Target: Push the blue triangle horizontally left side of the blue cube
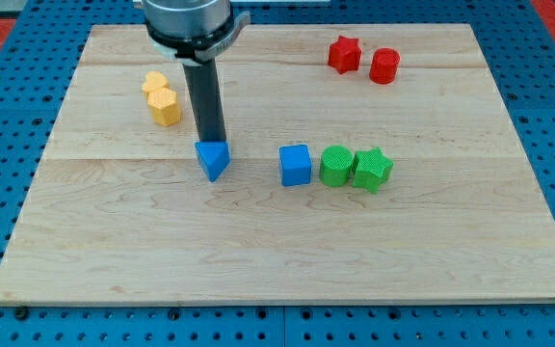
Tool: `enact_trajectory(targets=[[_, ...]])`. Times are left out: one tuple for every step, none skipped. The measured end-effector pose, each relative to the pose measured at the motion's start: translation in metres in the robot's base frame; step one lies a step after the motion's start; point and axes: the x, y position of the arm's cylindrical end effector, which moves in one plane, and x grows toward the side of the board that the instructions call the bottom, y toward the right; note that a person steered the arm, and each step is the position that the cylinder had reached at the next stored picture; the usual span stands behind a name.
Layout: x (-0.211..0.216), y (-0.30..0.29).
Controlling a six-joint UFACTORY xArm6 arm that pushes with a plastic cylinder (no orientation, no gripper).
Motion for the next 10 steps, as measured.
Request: enact_trajectory(targets=[[-0.035,-0.007],[0.015,-0.041],[0.024,-0.06],[0.022,-0.003],[0.022,0.008],[0.022,0.008],[0.028,0.003],[0.04,0.01],[0.04,-0.014],[-0.019,-0.028]])
